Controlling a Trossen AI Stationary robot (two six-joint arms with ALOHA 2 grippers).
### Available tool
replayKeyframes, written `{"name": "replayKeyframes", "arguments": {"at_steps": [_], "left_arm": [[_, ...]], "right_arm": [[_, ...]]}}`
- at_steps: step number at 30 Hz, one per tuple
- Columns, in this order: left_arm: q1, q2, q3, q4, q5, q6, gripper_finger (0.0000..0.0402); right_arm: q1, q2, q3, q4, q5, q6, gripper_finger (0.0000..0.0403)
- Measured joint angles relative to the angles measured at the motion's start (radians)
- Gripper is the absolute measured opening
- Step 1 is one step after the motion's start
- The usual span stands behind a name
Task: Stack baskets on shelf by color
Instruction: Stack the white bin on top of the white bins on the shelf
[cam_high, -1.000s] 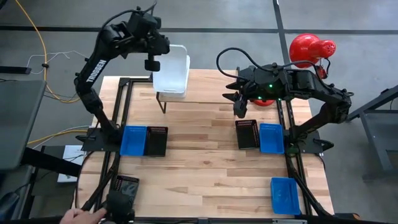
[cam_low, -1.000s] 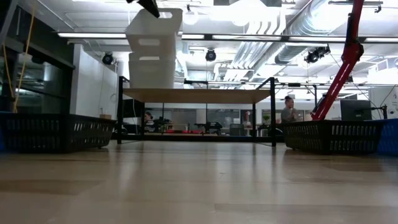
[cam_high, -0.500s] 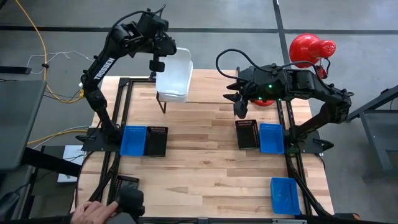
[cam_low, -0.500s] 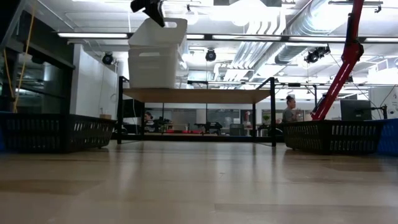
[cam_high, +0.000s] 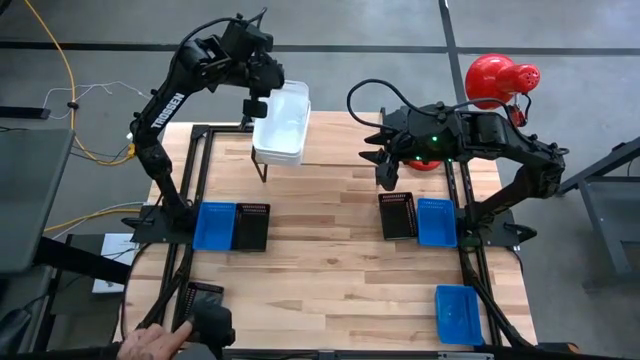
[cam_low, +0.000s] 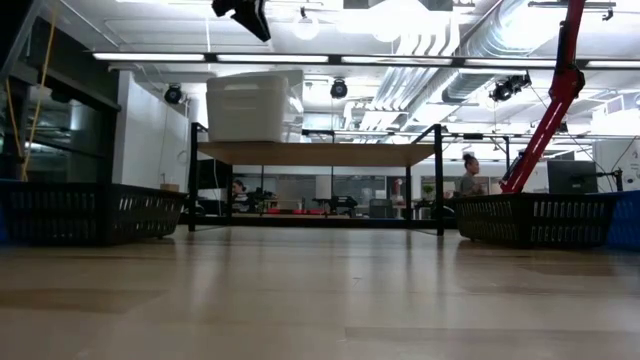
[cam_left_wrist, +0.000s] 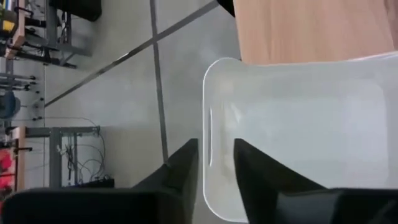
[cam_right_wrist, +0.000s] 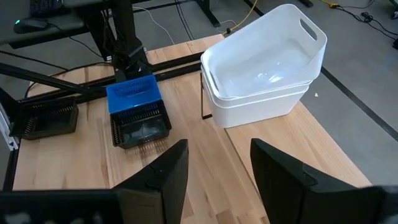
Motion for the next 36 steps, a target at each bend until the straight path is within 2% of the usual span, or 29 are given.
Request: {"name": "replayKeyframes", "arguments": {"at_steps": [6, 12, 16, 22, 24, 29, 32, 36], "left_arm": [[-0.025, -0.029, 0.0, 0.048, -0.045, -0.086, 0.0141], [-0.056, -0.094, 0.0, 0.108, -0.063, -0.32, 0.0165], [-0.058, -0.145, 0.0, 0.091, -0.035, -0.53, 0.0166], [-0.033, -0.21, 0.0, 0.002, 0.045, -0.949, 0.0161], [-0.027, -0.229, -0.017, -0.019, 0.066, -1.027, 0.0161], [-0.024, -0.303, -0.16, -0.002, 0.024, -1.172, 0.0161], [-0.024, -0.361, -0.322, 0.043, -0.028, -1.24, 0.0161], [-0.025, -0.45, -0.574, 0.198, -0.059, -1.35, 0.0161]], "right_arm": [[0.0, 0.0, 0.0, 0.014, 0.0, -0.002, 0.0161], [-0.001, 0.011, 0.0, 0.11, 0.015, -0.03, 0.0161], [-0.001, 0.039, 0.0, 0.147, 0.002, -0.054, 0.0161], [-0.001, 0.075, 0.0, 0.139, 0.0, -0.055, 0.0161], [-0.001, 0.082, 0.0, 0.135, 0.001, -0.055, 0.0161], [-0.001, 0.08, 0.0, 0.125, 0.004, -0.046, 0.0161], [-0.001, 0.071, 0.0, 0.12, 0.005, -0.047, 0.0161], [-0.001, 0.06, 0.0, 0.105, 0.008, -0.046, 0.0161]]}}
